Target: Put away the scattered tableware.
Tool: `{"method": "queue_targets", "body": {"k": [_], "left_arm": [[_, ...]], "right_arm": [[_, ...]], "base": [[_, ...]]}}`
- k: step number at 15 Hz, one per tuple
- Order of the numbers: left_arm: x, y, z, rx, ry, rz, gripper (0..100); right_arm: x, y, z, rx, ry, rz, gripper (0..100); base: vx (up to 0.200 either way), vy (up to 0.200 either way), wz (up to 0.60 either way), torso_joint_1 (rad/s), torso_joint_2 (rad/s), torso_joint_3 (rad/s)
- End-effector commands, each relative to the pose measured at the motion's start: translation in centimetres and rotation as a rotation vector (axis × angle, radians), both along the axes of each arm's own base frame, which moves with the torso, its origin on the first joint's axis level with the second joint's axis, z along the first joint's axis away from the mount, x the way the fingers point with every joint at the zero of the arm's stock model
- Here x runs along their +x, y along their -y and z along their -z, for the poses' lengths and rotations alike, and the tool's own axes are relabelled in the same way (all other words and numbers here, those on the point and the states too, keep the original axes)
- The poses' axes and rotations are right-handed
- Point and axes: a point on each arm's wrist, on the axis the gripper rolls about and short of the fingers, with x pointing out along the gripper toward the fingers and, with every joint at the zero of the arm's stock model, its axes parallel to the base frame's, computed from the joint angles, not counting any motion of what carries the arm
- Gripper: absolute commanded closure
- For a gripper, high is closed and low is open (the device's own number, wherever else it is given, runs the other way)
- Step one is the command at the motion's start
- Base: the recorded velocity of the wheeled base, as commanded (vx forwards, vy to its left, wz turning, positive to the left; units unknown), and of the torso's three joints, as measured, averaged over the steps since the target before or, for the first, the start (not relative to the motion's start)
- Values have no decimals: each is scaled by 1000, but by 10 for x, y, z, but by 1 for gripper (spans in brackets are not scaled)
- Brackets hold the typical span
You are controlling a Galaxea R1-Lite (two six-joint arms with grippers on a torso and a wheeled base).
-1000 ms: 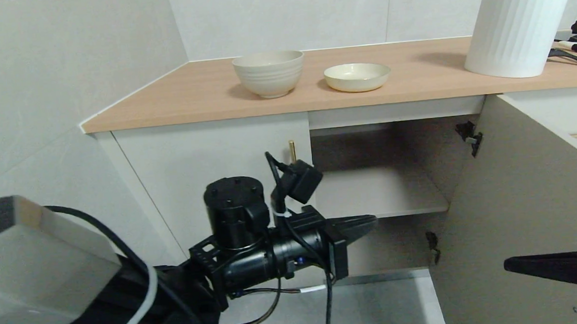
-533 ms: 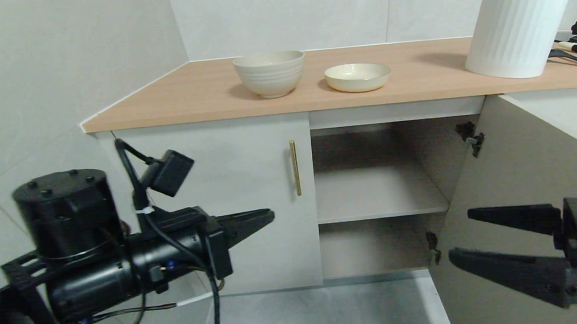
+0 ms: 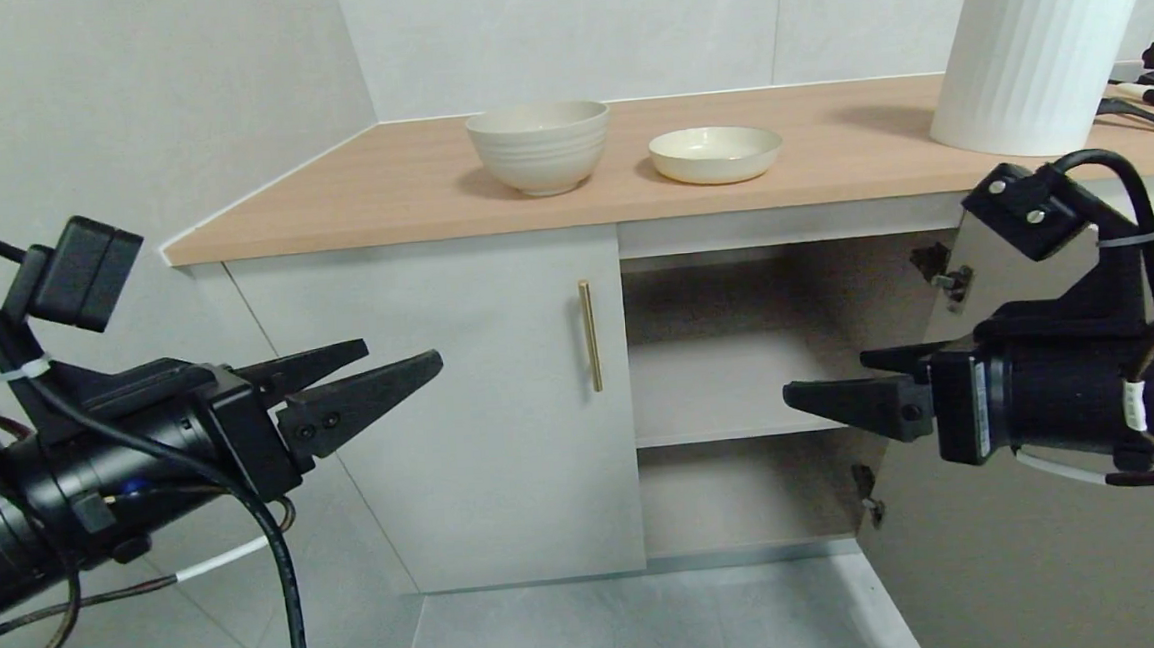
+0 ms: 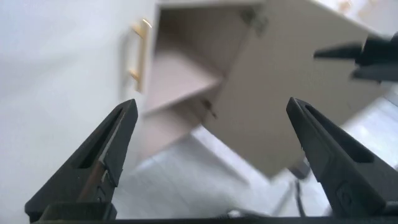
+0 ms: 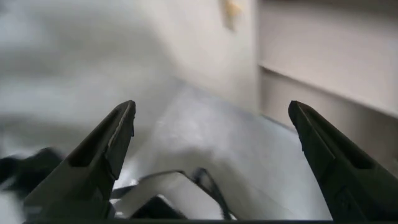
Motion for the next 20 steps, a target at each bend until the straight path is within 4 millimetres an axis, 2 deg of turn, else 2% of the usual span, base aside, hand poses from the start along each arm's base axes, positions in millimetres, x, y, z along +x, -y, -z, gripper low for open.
{"method": "queue_targets", "body": {"k": [1, 5, 16, 20], "left_arm": [[2, -1, -4, -4, 15, -26, 0], [4, -4, -8, -6, 29, -43, 0], [3, -6, -10, -10, 39, -52, 0], [-4, -8, -15, -13, 42, -54, 0]], "right_arm": [[12, -8, 8, -30, -29, 26, 0], [12, -7, 17, -59, -42, 53, 0], [11, -6, 21, -75, -46, 51, 0], [8, -4, 19, -71, -35, 46, 0]], "base": [[0, 0, 0, 0, 0, 0], [0, 0, 0, 0, 0, 0], [200, 0, 0, 4, 0, 3], [0, 0, 0, 0, 0, 0]]}}
